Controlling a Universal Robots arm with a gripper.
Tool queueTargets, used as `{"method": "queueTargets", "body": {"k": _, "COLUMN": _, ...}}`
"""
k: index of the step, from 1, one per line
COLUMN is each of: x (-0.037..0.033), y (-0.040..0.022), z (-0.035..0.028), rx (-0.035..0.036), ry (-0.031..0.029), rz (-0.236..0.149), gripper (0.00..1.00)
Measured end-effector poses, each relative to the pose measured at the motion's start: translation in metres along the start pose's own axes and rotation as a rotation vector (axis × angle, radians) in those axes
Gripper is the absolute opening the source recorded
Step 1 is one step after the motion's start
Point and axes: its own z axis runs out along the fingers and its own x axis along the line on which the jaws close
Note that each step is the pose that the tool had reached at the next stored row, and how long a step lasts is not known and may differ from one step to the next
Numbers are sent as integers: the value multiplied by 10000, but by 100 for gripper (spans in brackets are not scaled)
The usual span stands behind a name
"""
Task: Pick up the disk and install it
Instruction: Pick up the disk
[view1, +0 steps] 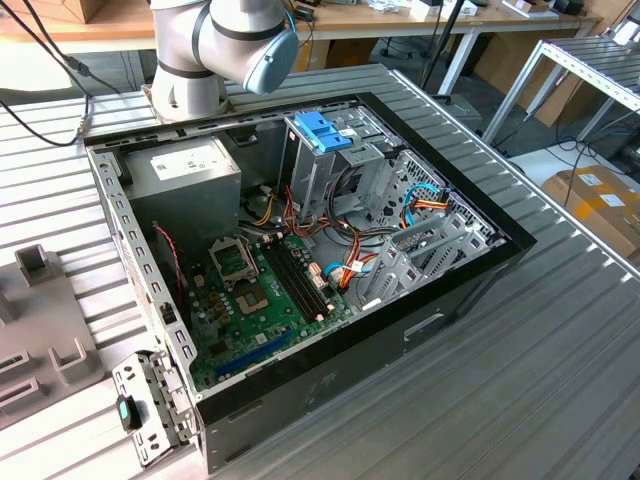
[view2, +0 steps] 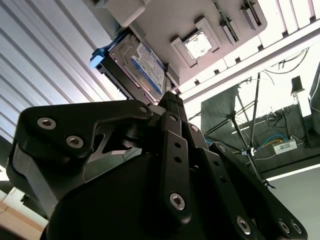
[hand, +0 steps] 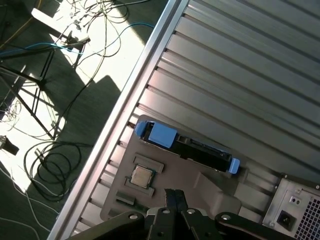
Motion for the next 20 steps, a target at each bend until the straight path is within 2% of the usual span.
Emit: {"method": "queueTargets", "body": {"k": 20, "x": 0, "y": 0, "z": 0, "rx": -12, "ry": 21, "rz": -467, "gripper": 11}}
